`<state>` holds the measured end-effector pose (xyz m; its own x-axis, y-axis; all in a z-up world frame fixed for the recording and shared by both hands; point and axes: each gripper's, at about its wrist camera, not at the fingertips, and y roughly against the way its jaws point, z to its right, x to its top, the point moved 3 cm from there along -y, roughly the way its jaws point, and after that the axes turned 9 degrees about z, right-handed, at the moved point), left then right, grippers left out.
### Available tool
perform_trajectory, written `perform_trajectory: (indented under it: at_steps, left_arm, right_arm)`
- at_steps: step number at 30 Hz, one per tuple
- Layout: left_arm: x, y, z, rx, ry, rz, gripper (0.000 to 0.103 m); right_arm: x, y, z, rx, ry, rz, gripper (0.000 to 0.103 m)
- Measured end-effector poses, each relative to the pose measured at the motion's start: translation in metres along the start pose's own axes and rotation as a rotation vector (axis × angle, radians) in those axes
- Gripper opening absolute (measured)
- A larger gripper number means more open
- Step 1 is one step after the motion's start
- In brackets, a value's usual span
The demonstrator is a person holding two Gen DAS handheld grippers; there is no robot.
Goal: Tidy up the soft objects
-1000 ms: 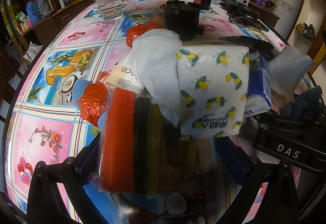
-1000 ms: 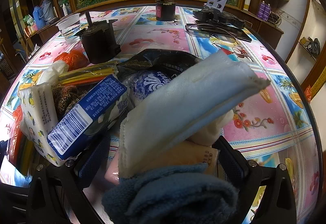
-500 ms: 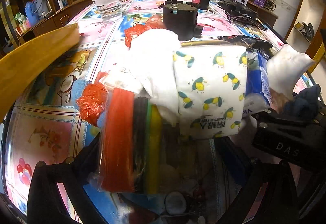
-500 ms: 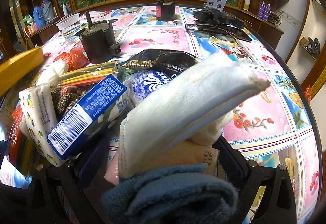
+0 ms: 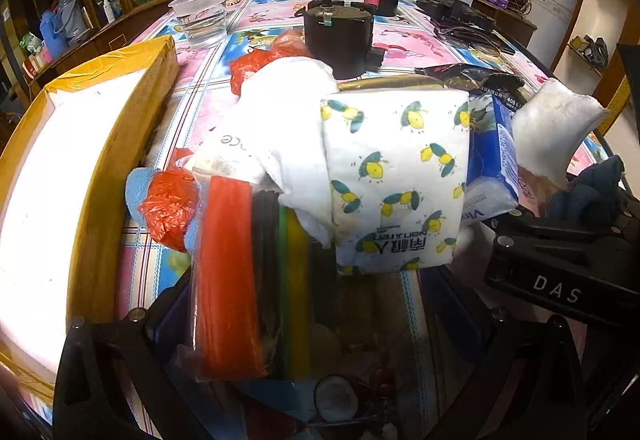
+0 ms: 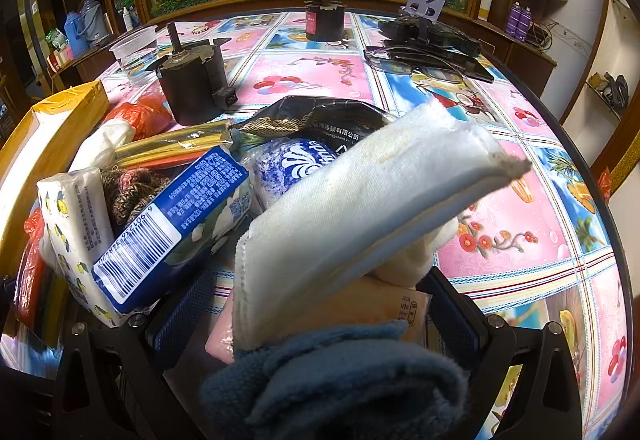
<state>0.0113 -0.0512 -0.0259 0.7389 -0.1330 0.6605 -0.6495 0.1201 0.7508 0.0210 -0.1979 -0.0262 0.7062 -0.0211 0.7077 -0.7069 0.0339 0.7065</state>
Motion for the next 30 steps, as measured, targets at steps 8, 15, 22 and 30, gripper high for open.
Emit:
perform_trajectory:
  at_steps: [8, 15, 22, 30]
  left_arm:
    - [0.0005, -0.0006, 0.0009, 0.0, -0.001, 0.0, 0.103]
    - [0.0005, -0.0006, 0.0045, -0.016, -0.019, 0.0, 0.103]
    - [-0.0001, -0.0004, 0.0043, -0.017, -0.018, 0.0, 0.103]
    - [-0.0001, -0.0004, 0.0043, -0.017, -0.018, 0.0, 0.103]
  right_arm:
    - [0.0, 0.0, 0.0002, 0.0, 0.0, 0.0, 0.103]
    - [0.0, -0.0001, 0.0004, 0.0, 0.0, 0.0, 0.103]
    - [0.0, -0.0002, 0.0004, 0.0, 0.0, 0.0, 0.103]
    - [-0.0001, -0.0001, 0.0004, 0.0, 0.0, 0.0, 0.103]
